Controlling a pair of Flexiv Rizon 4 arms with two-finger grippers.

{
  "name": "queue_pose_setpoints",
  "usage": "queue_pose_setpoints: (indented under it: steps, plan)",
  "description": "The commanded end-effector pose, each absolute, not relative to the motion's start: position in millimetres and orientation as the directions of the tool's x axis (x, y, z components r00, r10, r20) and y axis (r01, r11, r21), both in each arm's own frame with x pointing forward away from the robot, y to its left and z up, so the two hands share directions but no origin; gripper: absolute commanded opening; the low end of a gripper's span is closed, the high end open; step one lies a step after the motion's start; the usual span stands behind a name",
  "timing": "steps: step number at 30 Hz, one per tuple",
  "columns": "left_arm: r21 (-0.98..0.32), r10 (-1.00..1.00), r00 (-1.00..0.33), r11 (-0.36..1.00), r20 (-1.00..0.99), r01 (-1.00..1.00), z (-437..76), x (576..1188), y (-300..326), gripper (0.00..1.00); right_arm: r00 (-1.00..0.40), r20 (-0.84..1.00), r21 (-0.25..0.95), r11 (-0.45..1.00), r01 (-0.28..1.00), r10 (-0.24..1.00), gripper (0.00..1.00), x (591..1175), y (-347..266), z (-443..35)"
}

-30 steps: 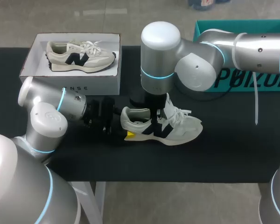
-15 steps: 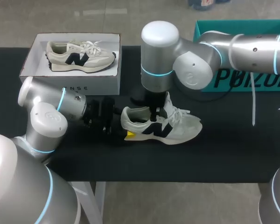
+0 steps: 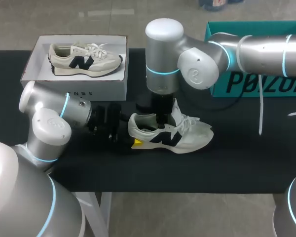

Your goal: Take the shoe out of the shoebox, open the shoe tongue, remove and reinsert the insole, then place the shoe into the shoebox

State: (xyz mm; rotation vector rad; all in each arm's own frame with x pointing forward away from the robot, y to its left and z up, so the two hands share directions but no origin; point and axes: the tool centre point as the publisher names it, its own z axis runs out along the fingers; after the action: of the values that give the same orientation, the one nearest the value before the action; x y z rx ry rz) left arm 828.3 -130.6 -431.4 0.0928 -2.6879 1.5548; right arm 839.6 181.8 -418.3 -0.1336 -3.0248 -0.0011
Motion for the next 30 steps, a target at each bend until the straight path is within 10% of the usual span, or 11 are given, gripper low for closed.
queue_pose_setpoints:
  steps: [1, 9, 13, 30]
  plan:
    - [-0.866, -0.037, -0.998, 0.495, 0.058, -0.069, -436, 827, -133, 0.0, -0.984, 0.154, -0.003, 0.996, 0.086, 0.086, 0.55, 835, 191, -454]
    - [-0.866, -0.037, -0.998, 0.495, 0.058, -0.069, -436, 827, -133, 0.0, -0.957, 0.265, -0.025, 0.993, 0.117, 0.119, 0.42, 824, 196, -479]
    - [-0.866, -0.037, -0.998, 0.495, 0.058, -0.069, -436, 827, -133, 0.0, -0.923, 0.335, -0.054, 0.981, 0.184, 0.192, 0.0, 822, 189, -481]
    - [-0.866, -0.037, -0.998, 0.495, 0.058, -0.069, -436, 827, -133, 0.0, -0.938, 0.23, 0.006, 0.963, 0.268, 0.259, 0.0, 829, 178, -436]
